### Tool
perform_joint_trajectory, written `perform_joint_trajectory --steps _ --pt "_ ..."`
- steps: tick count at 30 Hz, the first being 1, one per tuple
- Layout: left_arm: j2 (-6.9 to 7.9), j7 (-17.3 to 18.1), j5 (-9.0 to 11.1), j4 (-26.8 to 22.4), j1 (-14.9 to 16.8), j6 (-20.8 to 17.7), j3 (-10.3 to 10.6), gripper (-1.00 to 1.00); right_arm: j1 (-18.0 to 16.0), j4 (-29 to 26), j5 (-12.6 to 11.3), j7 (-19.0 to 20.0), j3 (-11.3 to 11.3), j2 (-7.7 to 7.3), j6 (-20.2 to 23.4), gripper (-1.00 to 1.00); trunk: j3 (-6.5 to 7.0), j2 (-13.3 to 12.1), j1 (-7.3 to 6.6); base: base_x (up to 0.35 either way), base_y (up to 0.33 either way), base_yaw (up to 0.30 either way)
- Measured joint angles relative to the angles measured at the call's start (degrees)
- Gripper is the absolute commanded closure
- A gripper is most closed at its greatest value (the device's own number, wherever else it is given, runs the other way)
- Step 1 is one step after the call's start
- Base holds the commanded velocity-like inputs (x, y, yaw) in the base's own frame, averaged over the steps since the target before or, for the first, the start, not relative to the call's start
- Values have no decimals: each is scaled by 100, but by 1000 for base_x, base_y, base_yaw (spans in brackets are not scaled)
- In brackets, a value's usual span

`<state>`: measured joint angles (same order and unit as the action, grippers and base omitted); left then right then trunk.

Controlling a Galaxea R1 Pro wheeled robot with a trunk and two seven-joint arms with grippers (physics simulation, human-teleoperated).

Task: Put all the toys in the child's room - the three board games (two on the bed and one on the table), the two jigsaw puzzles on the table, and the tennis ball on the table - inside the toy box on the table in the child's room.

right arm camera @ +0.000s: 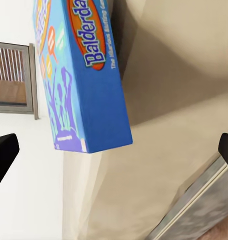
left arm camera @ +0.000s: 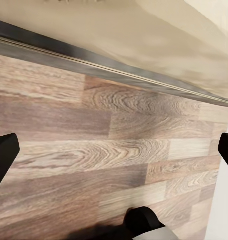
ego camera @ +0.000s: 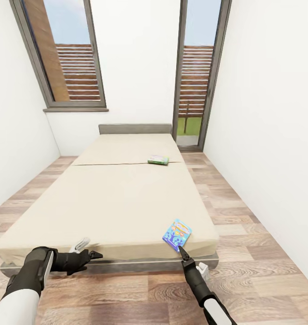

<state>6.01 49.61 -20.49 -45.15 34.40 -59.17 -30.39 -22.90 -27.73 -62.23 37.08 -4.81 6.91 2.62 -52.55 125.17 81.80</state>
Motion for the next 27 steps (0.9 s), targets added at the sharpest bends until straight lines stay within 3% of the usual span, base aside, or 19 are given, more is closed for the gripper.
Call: perform_joint_trajectory --steps 19,27 --pt "0 0 0 1 0 4 18 -100 0 0 2 0 -1 -1 0 -100 0 0 0 1 47 0" --pt "-1 -5 0 1 0 17 22 -100 0 0 2 0 -1 -1 0 -100 0 0 -1 104 0 0"
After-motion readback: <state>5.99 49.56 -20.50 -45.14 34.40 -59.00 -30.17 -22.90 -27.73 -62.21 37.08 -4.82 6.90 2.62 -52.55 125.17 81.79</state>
